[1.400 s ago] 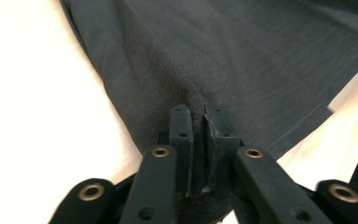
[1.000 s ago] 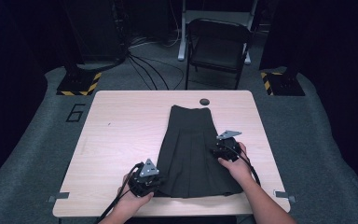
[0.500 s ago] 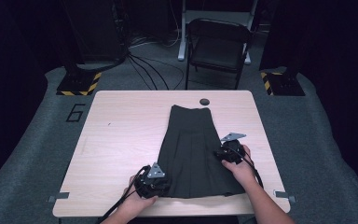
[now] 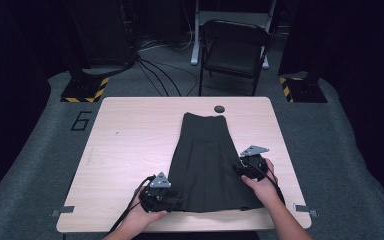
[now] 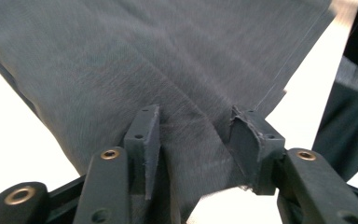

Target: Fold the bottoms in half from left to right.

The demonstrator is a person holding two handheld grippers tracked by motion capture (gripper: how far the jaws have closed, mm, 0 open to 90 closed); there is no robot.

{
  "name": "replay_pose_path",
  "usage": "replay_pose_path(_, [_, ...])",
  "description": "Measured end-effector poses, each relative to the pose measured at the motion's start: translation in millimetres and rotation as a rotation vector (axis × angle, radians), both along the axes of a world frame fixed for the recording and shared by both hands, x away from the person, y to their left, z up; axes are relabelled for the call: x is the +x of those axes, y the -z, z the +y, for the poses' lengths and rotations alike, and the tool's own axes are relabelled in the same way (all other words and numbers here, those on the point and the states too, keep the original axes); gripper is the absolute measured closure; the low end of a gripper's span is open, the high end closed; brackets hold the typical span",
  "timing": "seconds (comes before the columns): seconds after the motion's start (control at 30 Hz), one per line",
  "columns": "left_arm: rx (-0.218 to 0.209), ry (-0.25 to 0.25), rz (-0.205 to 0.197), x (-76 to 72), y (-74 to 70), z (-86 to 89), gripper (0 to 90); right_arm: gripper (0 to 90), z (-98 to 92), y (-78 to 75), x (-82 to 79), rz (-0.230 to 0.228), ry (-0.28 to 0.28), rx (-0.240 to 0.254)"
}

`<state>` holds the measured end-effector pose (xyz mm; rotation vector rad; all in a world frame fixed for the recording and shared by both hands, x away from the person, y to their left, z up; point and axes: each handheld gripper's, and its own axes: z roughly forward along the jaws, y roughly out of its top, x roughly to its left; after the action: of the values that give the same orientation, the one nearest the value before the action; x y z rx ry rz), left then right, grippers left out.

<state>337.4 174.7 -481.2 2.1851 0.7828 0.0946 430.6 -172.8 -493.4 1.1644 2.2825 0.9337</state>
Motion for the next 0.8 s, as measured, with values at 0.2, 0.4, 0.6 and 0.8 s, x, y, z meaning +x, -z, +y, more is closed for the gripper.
replay_pose_path(0.2, [-0.078, -0.029, -0.032, 9.8, -25.1, 12.1, 49.6, 53.5, 5.8, -21.3, -11.2, -0.037, -0.037, 0.059])
replay_pose_path(0.4, [-0.1, -0.066, -0.051, 22.6, -27.8, 12.2, 49.2, 50.2, 31.2, -29.3, -24.7, -0.041, -0.109, 0.101])
replay_pose_path(0.6, [-0.083, -0.111, -0.066, 37.5, -11.8, 10.9, 49.3, 50.1, 48.0, -15.3, -32.0, -0.04, -0.194, 0.01])
replay_pose_path(0.8, [-0.03, -0.111, -0.048, 44.5, 3.0, 9.7, 49.0, 51.0, 47.8, 0.6, -29.6, 0.014, -0.191, -0.029])
